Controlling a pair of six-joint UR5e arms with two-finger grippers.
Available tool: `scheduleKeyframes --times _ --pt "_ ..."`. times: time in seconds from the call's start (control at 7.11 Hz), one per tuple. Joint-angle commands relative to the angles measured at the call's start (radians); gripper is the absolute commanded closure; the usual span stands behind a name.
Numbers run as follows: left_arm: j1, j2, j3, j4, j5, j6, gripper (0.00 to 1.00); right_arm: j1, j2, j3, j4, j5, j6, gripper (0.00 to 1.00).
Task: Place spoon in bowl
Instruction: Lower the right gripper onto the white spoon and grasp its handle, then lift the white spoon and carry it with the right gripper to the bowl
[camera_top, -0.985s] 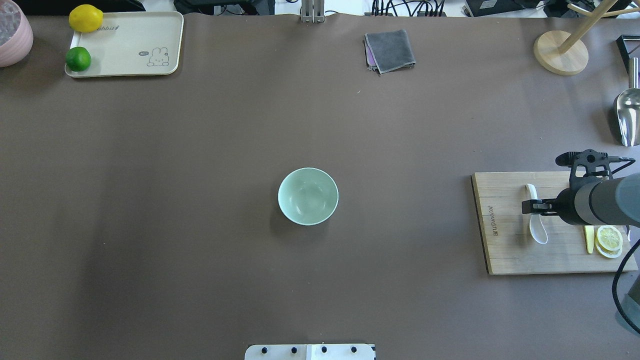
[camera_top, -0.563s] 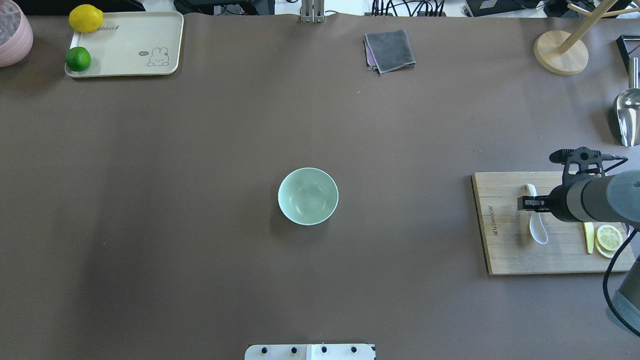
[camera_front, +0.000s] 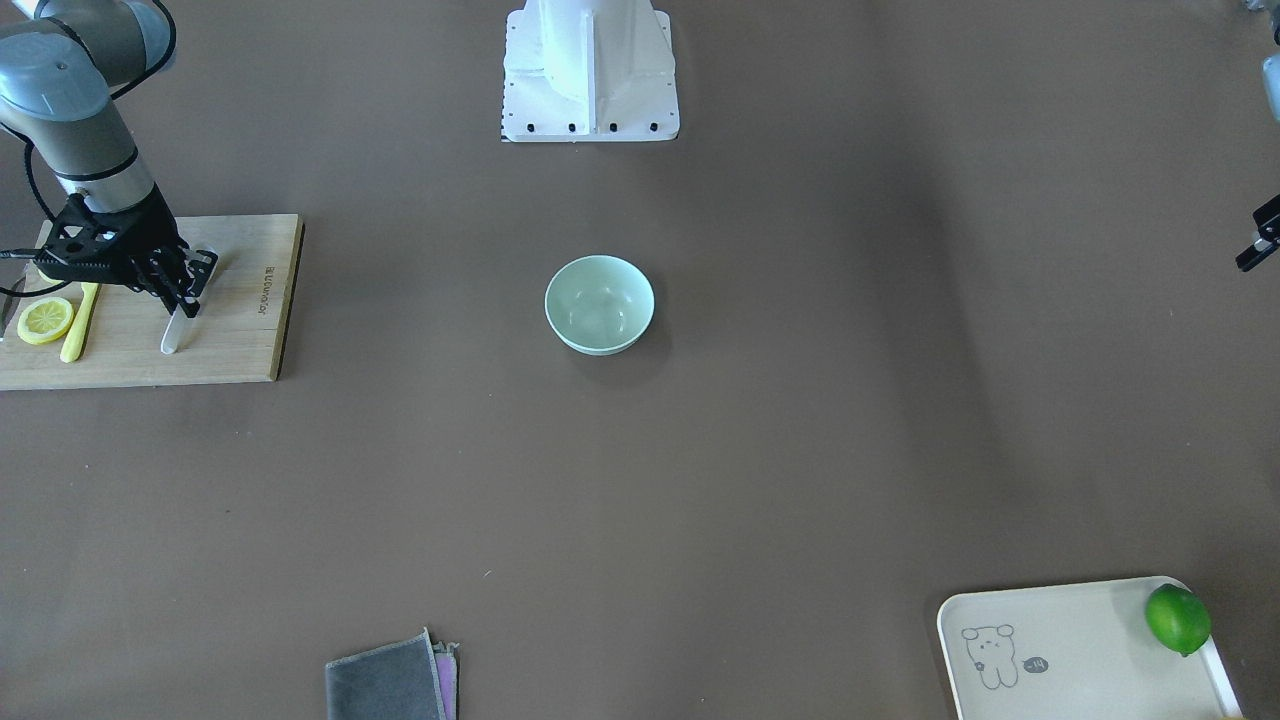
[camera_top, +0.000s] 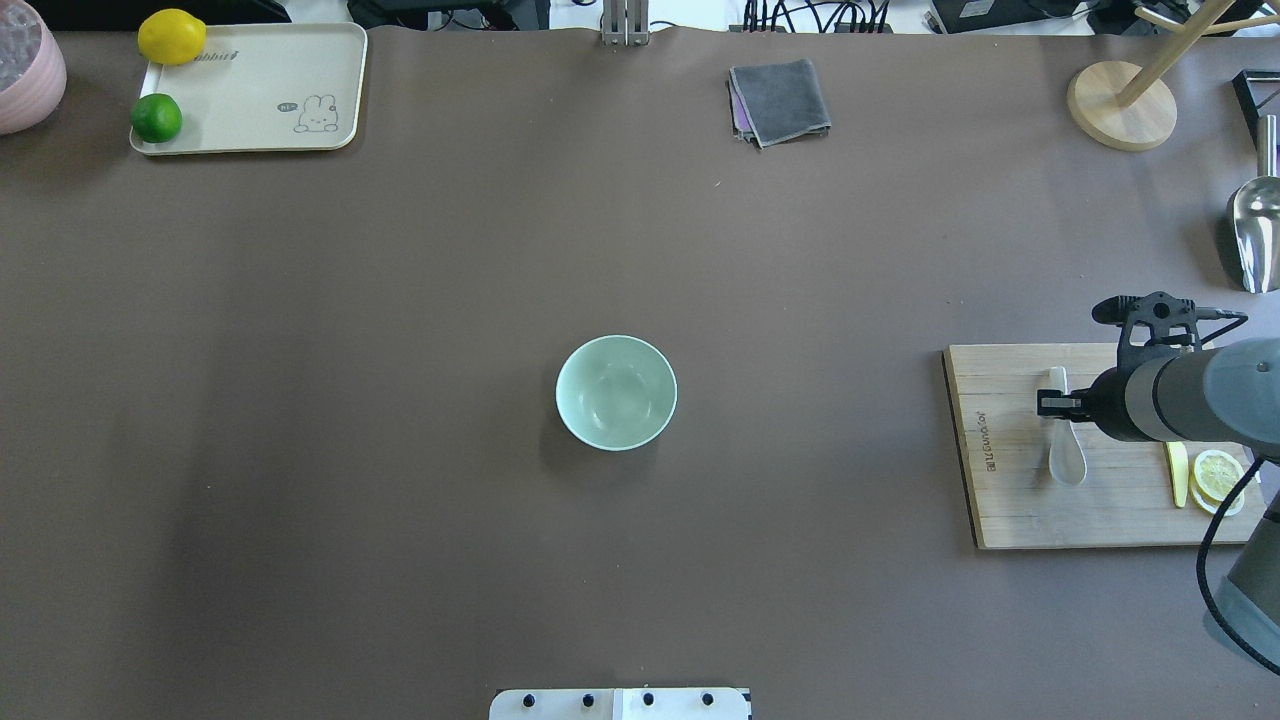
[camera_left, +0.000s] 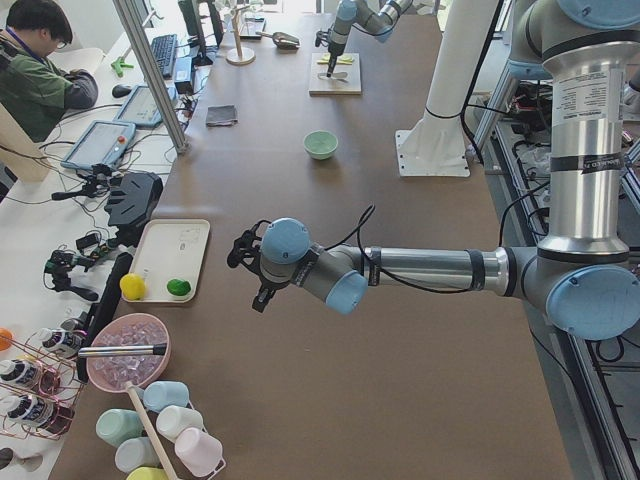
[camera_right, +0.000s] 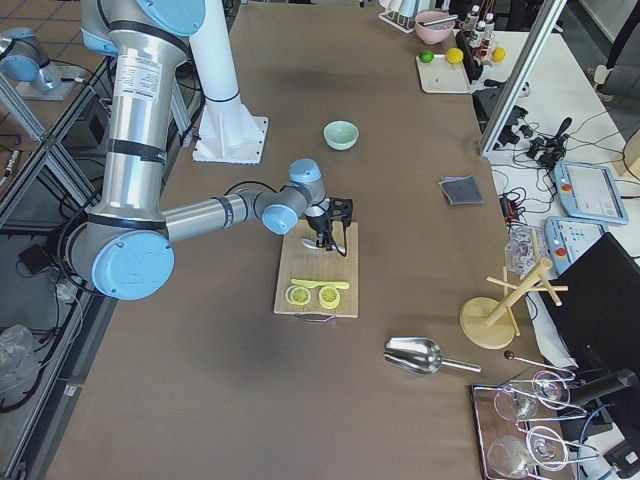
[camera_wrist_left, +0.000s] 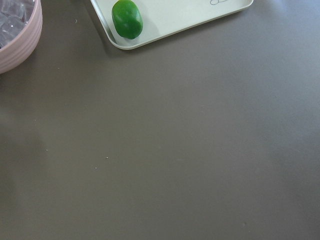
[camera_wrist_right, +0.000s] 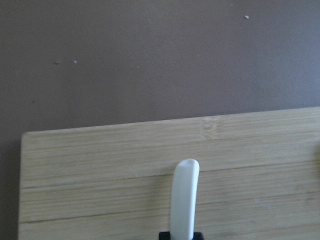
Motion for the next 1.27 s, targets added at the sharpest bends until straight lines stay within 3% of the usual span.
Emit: scheduleKeyframes --times 0.0,0.28,0.56,0.99,1.13 --pt "0.001 -0.002 0.002 0.002 0.002 -0.001 0.02 0.002 0.044 0.020 -0.007 0.003 0.002 1.00" --pt "0.001 0.000 0.002 0.002 0.000 -0.001 0.02 -0.005 0.171 0.013 -0.058 0.001 0.119 1.00" --pt "0.001 0.000 0.004 0.002 -0.004 -0.001 0.02 -0.023 0.388 0.023 -0.310 -0.005 0.216 1.00" --pt "0.003 -0.002 0.004 0.003 -0.004 -0.006 0.02 -0.191 0.675 -0.001 -0.586 -0.162 0.472 1.00" --pt "0.003 -0.002 0.002 0.003 -0.006 -0.007 0.02 -0.233 0.807 -0.068 -0.656 -0.210 0.562 1.00"
